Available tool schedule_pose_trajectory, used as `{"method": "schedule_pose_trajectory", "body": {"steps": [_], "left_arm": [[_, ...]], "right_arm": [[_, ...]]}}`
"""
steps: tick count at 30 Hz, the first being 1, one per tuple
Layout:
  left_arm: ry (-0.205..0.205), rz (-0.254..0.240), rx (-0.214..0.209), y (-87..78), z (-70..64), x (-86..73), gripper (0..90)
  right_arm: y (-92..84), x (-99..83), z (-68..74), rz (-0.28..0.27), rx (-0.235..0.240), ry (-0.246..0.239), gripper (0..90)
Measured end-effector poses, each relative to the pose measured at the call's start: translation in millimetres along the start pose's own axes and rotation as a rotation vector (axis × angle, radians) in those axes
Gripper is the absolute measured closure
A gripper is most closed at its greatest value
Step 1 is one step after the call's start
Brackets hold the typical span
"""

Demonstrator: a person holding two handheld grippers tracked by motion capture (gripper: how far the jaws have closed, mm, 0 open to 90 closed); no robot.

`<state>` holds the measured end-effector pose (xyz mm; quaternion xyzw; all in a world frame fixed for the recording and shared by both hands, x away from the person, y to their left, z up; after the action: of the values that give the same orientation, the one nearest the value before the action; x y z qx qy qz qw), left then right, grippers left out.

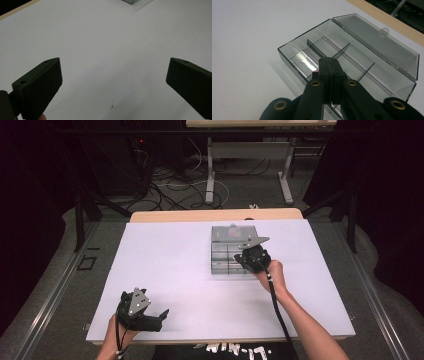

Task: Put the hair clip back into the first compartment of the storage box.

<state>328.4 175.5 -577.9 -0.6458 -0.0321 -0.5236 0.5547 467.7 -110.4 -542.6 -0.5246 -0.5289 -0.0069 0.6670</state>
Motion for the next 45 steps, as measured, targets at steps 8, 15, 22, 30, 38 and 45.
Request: {"method": "schedule_pose_trajectory", "body": {"steps": [8,15,22,30,38,45], "left_arm": [[0.002,0.0,0.003,-0.2,-0.1,0.0,0.4],[0.0,0.0,0.001,0.1,-0.2,-0.1,0.5],[-0.002,-0.001,-0.001,0.1,-0.7,0.0,0.4],[0.0,-0.002,-0.002,-0.1,-0.9,0.3,0.4],[0.001,-0.002,-0.002,0.2,-0.5,0.3,0.4],[0.001,-0.002,-0.003,0.3,-0.7,0.3,0.4]], "right_arm": [[4.1,3.6,1.5,0.002,-0.001,-0.004,90.0],[10.2,6.5,0.6,0.004,-0.006,-0.008,90.0],[14.7,10.5,1.0,0.019,-0.003,-0.007,90.0],[21.2,15.8,0.7,0.017,-0.009,-0.002,90.0],[28.7,17.8,-2.4,0.019,-0.014,0.009,90.0],[38.5,19.4,-6.3,-0.001,-0.023,0.026,90.0]]}}
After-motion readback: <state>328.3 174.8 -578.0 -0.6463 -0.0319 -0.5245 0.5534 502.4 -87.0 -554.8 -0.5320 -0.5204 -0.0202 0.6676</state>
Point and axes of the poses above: each handheld gripper's, and its own axes: y roughly forward along the jaws, x roughly out of its top, z roughly to its left, the point moved 9 cm from there along y, roughly forward along the jaws, and after that the axes turned 5 degrees about z, right-handed, at the moved point
